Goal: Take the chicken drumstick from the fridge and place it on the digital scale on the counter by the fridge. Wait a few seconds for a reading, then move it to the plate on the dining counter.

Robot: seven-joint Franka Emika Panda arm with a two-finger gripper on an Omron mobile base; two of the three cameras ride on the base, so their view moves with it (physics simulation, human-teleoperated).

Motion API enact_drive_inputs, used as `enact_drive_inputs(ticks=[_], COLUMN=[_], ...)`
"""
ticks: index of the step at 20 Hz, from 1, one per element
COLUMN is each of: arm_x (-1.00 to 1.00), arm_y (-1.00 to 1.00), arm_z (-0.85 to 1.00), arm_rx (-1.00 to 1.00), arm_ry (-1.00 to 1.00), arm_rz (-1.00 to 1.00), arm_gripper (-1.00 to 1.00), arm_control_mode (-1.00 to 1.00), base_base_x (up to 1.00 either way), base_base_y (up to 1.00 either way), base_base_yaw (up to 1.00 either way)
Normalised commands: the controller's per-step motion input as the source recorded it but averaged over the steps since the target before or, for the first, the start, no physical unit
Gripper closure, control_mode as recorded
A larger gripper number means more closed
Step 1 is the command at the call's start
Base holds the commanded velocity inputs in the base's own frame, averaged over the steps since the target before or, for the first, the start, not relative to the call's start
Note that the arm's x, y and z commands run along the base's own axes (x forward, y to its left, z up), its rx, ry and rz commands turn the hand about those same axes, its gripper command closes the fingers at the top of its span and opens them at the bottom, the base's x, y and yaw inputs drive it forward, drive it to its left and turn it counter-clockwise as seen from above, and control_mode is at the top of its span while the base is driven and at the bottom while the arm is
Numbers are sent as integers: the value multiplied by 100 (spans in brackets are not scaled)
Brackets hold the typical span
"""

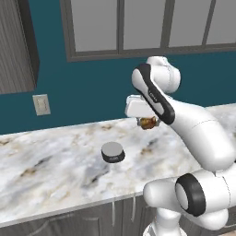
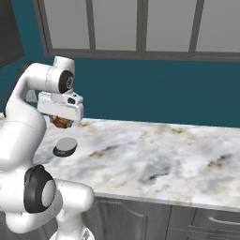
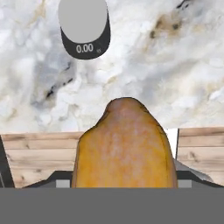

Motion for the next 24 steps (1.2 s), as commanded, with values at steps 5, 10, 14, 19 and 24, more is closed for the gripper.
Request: enact_drive_inputs(ticks=[5, 10, 14, 19, 24], arm_x=[47, 63, 67, 24, 0], arm_y=[25, 25, 13, 1, 15], arm_z=[-87, -57, -18, 0, -13], arm_rx=[0, 0, -2, -5, -11], arm_ry=[0, 0, 0, 0, -12], arm_rz=[0, 0, 0, 0, 0], arm_gripper=[100, 100, 100, 100, 100], arm_control_mode=[-100, -100, -100, -100, -100], base_base_x=[0, 0, 0, 0, 0], base_base_y=[0, 0, 0, 0, 0], base_base_yaw=[0, 0, 0, 0, 0])
